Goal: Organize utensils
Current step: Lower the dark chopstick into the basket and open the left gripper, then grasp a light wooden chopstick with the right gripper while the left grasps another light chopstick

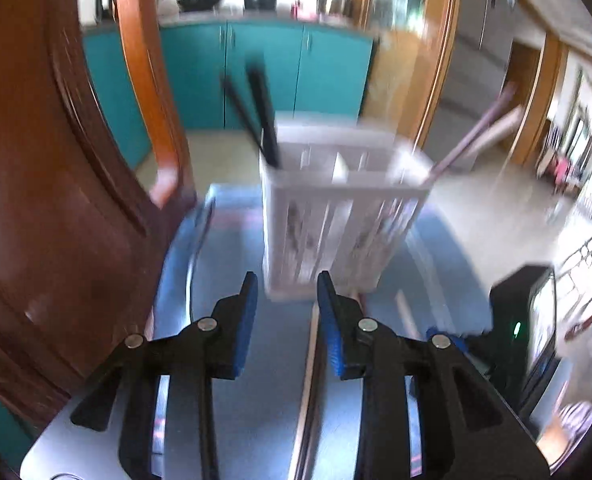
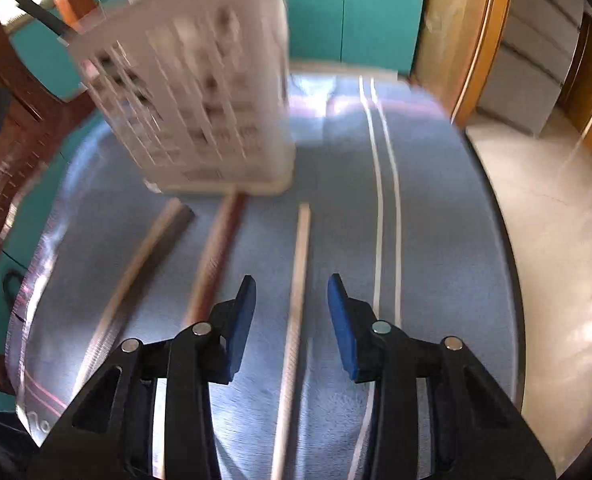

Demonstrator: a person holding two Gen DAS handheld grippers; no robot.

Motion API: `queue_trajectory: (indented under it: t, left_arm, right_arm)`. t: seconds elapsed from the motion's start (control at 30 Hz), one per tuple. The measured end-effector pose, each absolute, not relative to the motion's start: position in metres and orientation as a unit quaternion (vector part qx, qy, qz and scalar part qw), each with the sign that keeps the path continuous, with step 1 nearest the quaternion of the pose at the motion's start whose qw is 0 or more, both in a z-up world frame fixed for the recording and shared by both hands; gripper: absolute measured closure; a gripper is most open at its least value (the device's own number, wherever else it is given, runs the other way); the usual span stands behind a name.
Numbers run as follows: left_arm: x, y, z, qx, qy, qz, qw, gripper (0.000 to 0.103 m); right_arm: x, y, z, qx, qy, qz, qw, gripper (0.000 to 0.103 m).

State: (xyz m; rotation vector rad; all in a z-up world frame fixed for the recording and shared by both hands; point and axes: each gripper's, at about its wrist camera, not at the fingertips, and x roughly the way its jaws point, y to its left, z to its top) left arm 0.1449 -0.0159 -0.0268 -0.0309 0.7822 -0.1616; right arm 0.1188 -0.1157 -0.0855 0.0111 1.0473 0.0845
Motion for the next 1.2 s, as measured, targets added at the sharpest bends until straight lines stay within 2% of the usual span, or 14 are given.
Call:
queue_trajectory:
  t: [0.07, 0.13, 0.17, 0.27, 0.4, 0.57, 0.63, 0.67, 0.93, 1.2]
  left_arm:
    - [0.148, -0.015, -0.044, -0.008, 0.407, -0.078, 0.91, 0.071]
    - [0.149, -0.016, -0.055, -0.007, 0.422, -0.077, 0.903, 0.071]
    - [0.152, -0.017, -0.061, -0.009, 0.434, -0.079, 0.897, 0.071]
    - [0.155, -0.026, -0.077, -0.004, 0.465, -0.094, 0.88, 0.071]
    - [0.156, -0.046, -0.096, 0.018, 0.497, -0.106, 0.861, 0.071]
    - [0.163, -0.052, -0.122, 0.018, 0.534, -0.1, 0.839, 0.072]
    - [0.163, -0.05, -0.124, 0.01, 0.532, -0.098, 0.841, 0.074]
    - [0.164, -0.048, -0.124, -0.003, 0.533, -0.1, 0.84, 0.083]
    - [0.164, -0.029, -0.11, -0.063, 0.523, -0.107, 0.843, 0.084]
    - [0.163, -0.016, -0.105, -0.075, 0.519, -0.105, 0.845, 0.084]
  right_arm:
    - [0.119, -0.115, -0.09, -0.007, 0.498, 0.037, 0.867, 0.066]
    - [0.119, -0.116, -0.094, -0.004, 0.5, 0.04, 0.865, 0.089]
    - [0.12, -0.118, -0.095, 0.008, 0.503, 0.044, 0.863, 0.096]
    - [0.121, -0.127, -0.093, 0.045, 0.5, 0.055, 0.863, 0.097]
    - [0.12, -0.139, -0.084, 0.057, 0.471, 0.046, 0.879, 0.097]
    - [0.126, -0.145, -0.086, 0.064, 0.476, 0.051, 0.876, 0.097]
    - [0.126, -0.146, -0.089, 0.062, 0.478, 0.053, 0.875, 0.097]
    - [0.131, -0.146, -0.085, 0.062, 0.479, 0.054, 0.874, 0.097]
    - [0.128, -0.149, -0.086, 0.064, 0.481, 0.051, 0.873, 0.097]
    - [0.125, -0.146, -0.083, 0.061, 0.481, 0.055, 0.873, 0.097]
